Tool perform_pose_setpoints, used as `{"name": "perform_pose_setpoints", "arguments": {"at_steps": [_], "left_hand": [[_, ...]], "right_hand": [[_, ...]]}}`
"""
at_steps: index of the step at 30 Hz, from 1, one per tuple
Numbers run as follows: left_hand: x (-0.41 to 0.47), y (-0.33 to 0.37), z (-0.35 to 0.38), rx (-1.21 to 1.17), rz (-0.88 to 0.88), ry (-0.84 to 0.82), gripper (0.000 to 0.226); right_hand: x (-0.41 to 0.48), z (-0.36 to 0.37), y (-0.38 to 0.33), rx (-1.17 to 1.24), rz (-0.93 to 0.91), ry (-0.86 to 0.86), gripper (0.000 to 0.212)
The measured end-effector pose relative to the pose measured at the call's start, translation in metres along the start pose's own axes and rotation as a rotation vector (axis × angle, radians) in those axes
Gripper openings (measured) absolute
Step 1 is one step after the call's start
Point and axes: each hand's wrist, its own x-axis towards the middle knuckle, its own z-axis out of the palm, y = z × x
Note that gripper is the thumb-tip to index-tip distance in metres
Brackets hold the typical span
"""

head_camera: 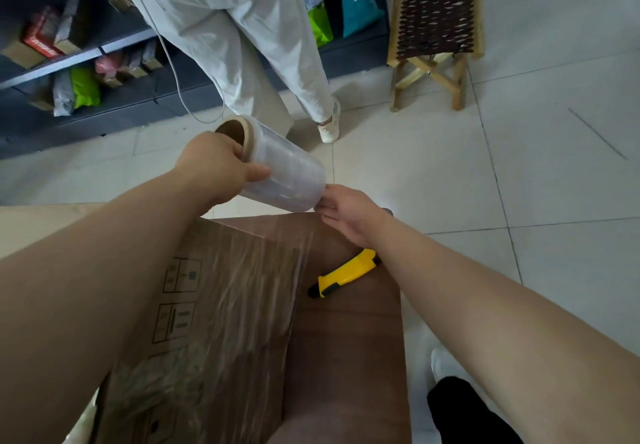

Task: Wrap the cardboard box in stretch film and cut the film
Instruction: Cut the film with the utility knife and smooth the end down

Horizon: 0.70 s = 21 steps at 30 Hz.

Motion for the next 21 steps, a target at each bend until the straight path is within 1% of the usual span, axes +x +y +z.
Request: {"name": "perform_pose_setpoints", "arguments": {"at_steps": [2,5,7,9,11,13,15,17,19,21], "left_hand": [[-0.001,0.0,0.0,-0.014,-0.004,0.003,0.039],[-0.002,-0.002,0.001,-0.094,-0.007,-0.001,0.043],[0.0,-0.004,0.002,-0.154,-0.013,-0.013,0.049],[0.0,-0.005,0.004,-0.185,-0.02,-0.023,0.051],[0.001,-0.005,0.005,-0.195,-0.019,-0.023,0.05],[0.001,-0.005,0.005,-0.187,-0.013,-0.021,0.04],[0.002,-0.006,0.005,-0.182,-0.006,-0.014,0.03],[0.001,-0.006,0.005,-0.174,-0.001,-0.009,0.028],[0.0,-0.005,0.005,-0.157,0.007,0.004,0.029],[-0.002,-0.005,0.006,-0.136,0.009,0.013,0.032]], "right_hand": [[-0.008,-0.015,0.006,-0.479,-0.082,0.005,0.04],[-0.02,-0.037,0.021,-1.149,-0.085,-0.069,0.047],[-0.025,-0.043,0.033,-1.467,-0.064,-0.095,0.047],[-0.03,-0.043,0.042,-1.654,-0.096,-0.084,0.046],[-0.032,-0.044,0.048,-1.762,-0.182,-0.084,0.043],[-0.032,-0.047,0.051,-1.799,-0.238,-0.089,0.042],[-0.034,-0.051,0.047,-1.822,-0.223,-0.096,0.041],[-0.036,-0.058,0.04,-1.81,-0.181,-0.064,0.039],[-0.042,-0.064,0.03,-1.66,-0.094,-0.004,0.033],[-0.049,-0.069,0.022,-1.439,-0.011,0.047,0.026]]}}
